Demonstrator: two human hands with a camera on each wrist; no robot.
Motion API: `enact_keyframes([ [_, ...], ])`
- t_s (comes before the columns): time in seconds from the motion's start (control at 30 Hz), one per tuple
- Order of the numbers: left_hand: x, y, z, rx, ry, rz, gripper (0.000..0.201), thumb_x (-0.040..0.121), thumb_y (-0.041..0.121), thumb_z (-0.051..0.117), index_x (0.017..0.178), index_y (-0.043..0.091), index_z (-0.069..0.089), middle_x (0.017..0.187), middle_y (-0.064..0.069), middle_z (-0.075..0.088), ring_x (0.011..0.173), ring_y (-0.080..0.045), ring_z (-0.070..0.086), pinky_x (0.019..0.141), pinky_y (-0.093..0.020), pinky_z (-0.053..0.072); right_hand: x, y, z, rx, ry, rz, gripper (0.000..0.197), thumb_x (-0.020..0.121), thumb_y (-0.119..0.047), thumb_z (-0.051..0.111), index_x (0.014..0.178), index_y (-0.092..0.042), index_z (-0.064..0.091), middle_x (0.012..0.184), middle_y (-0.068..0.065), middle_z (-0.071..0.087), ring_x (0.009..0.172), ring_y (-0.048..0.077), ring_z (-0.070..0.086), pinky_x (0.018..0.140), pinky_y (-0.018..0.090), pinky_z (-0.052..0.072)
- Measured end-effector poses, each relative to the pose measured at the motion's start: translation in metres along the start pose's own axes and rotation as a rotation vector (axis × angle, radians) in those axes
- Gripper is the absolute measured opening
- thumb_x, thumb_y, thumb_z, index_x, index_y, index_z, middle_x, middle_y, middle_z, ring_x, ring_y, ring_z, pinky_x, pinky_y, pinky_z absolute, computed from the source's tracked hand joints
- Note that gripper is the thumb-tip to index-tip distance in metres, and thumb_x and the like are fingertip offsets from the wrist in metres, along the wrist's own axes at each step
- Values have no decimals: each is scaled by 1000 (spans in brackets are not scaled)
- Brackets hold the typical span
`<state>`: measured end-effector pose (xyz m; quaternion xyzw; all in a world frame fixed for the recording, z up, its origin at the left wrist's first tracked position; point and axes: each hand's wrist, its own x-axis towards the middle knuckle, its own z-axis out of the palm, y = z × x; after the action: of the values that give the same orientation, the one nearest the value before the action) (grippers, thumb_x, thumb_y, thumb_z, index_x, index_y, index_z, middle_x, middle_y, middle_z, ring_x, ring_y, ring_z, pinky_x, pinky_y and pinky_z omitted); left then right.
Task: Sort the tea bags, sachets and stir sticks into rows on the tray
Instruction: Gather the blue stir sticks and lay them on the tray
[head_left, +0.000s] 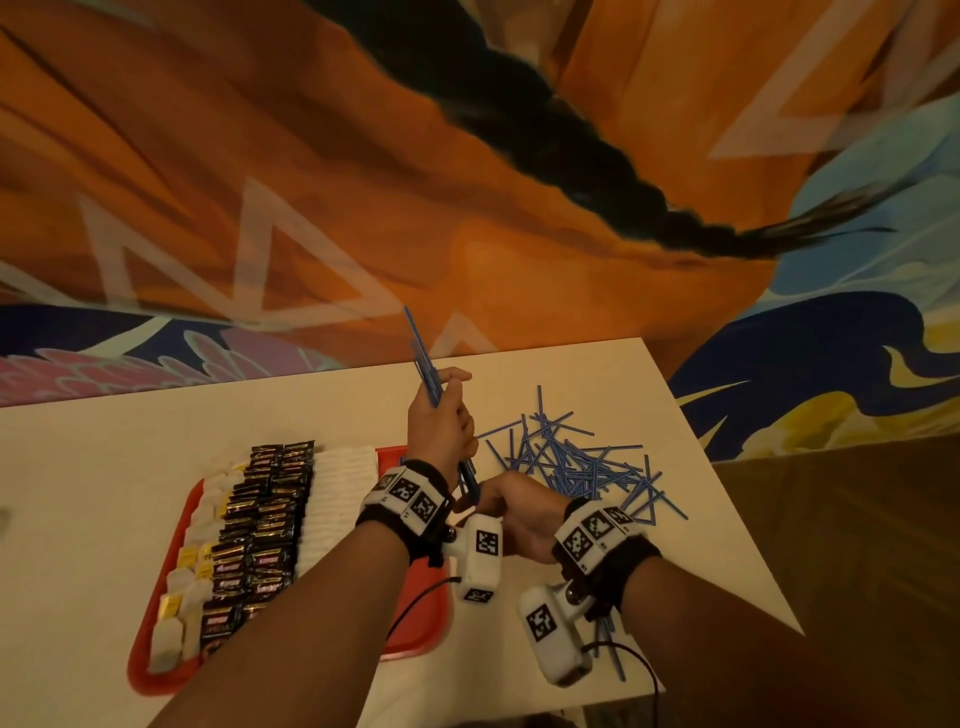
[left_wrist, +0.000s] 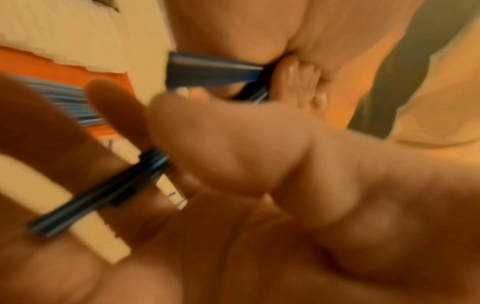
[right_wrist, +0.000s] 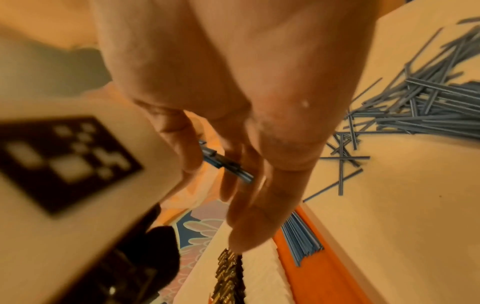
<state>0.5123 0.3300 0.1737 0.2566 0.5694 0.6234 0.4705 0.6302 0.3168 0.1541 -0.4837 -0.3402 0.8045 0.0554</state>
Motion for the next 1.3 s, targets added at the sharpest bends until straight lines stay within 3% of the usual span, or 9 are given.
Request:
enact_keyframes([
  [0.07,-2,2,1,66,-14,52,20,108,25,41,99,18,57,50,4,25,42,-16,19,42,-23,22,-1,-2,0,99,-22,5,49,50,-3,51,98,-6,46,103,19,47,74,33,61,66,38,57],
  [0.43,-8,10,4,49,21,106,22,108,24,39,93,16,53,47,6,26,38,-12,18,41,-20,18,-16,-17,18,223,-94,-150,26,80,12,31,75,-1,53,73,14,59,62,26,62,66,36,53],
  [0.57,-5,12,-1,69,-5,89,24,108,25,39,91,16,54,47,8,26,37,-11,18,41,-20,18,-16,-38,14,-502,61,-179,18,89,2,43,97,-2,58,92,11,56,77,19,59,74,34,54],
  [0.7,-2,12,-7,165,-32,88,24,107,26,42,88,15,52,45,4,31,36,-14,23,41,-22,22,-35,-86,14,-767,536,-701,41,90,-22,58,130,-18,53,123,-1,55,104,16,56,86,27,48],
  [0.8,-1,11,-7,249,-86,78,25,107,28,42,85,19,50,48,0,33,39,-17,23,42,-24,23,-49,-119,32,-837,596,-1027,42,92,-35,62,131,-21,54,120,-3,52,95,12,52,79,20,42],
  [0.9,-2,11,-7,318,-169,87,21,107,30,42,88,28,52,49,0,32,39,-16,21,43,-27,21,-46,-134,46,-899,520,-959,22,96,-32,59,108,-17,69,104,0,67,92,17,59,85,29,49],
  [1.0,-2,12,-12,335,-218,37,14,106,31,43,106,19,51,48,4,32,37,-13,23,43,-25,22,-37,-140,39,-827,571,-981,20,97,-27,58,82,-18,67,79,-3,67,74,13,60,66,14,47],
  [1.17,2,11,-28,211,-206,-82,30,107,31,42,86,11,49,50,5,27,44,-13,17,43,-22,19,-32,-150,21,-413,567,-931,25,97,-25,57,77,-18,70,76,-4,71,65,11,61,71,34,57],
  [1.3,6,20,-36,178,-151,-80,40,107,38,39,73,15,38,56,0,39,42,-13,30,42,-22,24,-31,-148,12,-657,541,-818,25,97,-26,58,77,-17,70,70,-3,66,61,13,59,63,30,52],
])
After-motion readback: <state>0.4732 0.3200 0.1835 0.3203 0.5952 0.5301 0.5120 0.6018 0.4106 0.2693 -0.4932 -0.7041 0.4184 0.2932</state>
